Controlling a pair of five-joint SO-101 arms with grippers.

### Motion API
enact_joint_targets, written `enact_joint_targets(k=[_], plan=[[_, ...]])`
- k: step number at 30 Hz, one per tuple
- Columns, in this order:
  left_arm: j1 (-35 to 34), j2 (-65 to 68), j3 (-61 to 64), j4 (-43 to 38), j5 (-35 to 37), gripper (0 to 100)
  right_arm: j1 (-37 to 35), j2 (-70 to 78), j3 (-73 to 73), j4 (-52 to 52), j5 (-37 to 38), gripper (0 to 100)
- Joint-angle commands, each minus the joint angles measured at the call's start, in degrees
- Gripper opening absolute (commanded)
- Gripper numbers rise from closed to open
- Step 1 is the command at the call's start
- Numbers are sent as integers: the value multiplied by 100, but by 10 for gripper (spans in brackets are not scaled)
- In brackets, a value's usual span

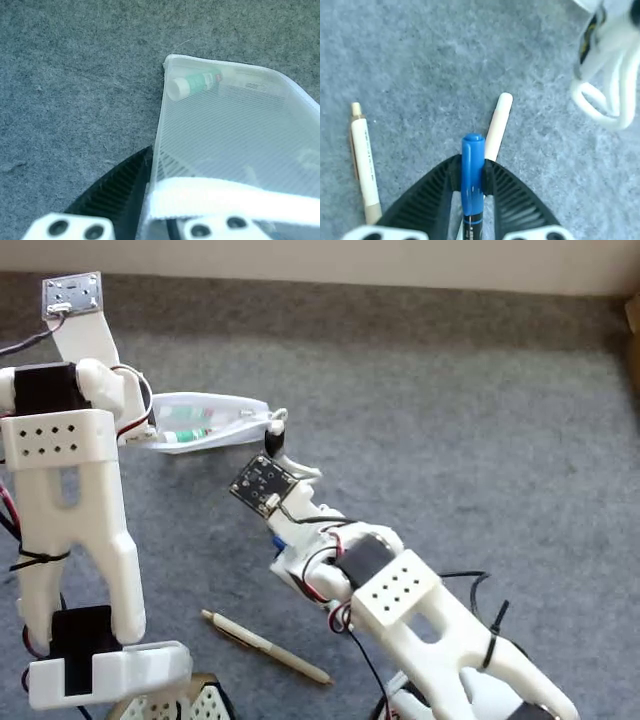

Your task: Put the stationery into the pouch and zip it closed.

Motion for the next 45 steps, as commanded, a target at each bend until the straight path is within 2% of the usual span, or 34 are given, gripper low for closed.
enact_joint_targets(k=[1, 10, 15, 23, 29, 33, 45], plan=[[-119, -31, -31, -70, 35, 5, 57, -716, -127, 251, 18, 3], [-101, -22, -31, -79, 35, 5, 57, -1552, -145, 268, 0, 3], [-101, -22, -31, -79, 35, 5, 48, -1648, -646, 286, -563, 3], [-101, -13, -31, -79, 35, 5, 31, -1604, -1525, 259, -941, 3], [-101, -13, -31, -79, 35, 5, -453, -1604, -2079, 215, -1160, 3], [-101, -13, -31, -79, 35, 5, -558, -1604, -2264, -233, -1292, 3], [-101, -13, 22, -88, 35, 5, -558, -1604, -2229, -2448, -1336, 3]])
